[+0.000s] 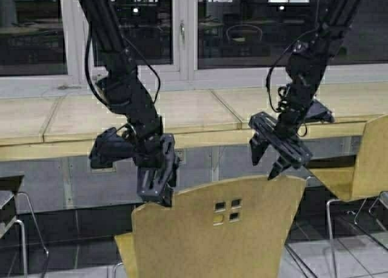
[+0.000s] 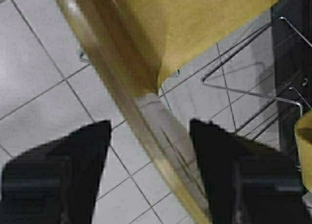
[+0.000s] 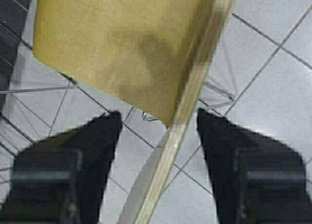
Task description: Push the chairs under the table
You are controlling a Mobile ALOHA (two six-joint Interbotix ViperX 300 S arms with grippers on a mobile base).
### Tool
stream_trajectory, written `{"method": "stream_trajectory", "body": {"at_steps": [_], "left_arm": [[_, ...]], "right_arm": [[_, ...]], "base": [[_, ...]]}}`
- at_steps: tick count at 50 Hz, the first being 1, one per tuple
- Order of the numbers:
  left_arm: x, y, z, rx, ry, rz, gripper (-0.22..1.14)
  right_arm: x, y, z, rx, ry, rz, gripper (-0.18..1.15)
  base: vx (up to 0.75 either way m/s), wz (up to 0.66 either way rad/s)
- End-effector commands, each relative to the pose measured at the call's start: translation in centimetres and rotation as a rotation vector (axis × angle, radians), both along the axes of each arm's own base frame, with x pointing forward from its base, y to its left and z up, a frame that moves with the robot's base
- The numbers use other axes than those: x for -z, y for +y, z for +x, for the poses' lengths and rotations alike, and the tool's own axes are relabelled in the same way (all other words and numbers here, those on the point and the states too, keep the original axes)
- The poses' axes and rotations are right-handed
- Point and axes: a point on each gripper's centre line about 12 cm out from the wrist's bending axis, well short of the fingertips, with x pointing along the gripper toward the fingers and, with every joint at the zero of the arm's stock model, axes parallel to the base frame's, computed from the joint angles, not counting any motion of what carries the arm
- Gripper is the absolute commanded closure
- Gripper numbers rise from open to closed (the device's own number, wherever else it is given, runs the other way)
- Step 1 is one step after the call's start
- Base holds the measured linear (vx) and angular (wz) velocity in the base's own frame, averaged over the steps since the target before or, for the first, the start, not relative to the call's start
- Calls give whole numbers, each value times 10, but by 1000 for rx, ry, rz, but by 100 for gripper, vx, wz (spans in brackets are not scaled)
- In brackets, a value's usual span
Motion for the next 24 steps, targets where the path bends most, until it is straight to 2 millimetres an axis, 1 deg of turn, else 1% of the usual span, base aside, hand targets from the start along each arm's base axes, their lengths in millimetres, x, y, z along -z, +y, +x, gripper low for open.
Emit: {"method": "stream_trajectory", "body": {"at_steps": [1, 6, 19, 24], "left_arm": [[-6, -7, 12, -4, -31, -19, 4], [1, -8, 13, -4, -27, -17, 4], [21, -4, 23, -23, -20, -11, 4], [28, -5, 29, -29, -25, -13, 4]], "right_arm": [[-12, 2, 8, -3, -25, 10, 11], [-10, 1, 9, 3, -24, 10, 11], [12, 2, 15, 4, -24, 1, 11], [12, 0, 16, 7, -38, -6, 11]], "base": [[2, 2], [2, 2], [1, 1], [0, 0]]}}
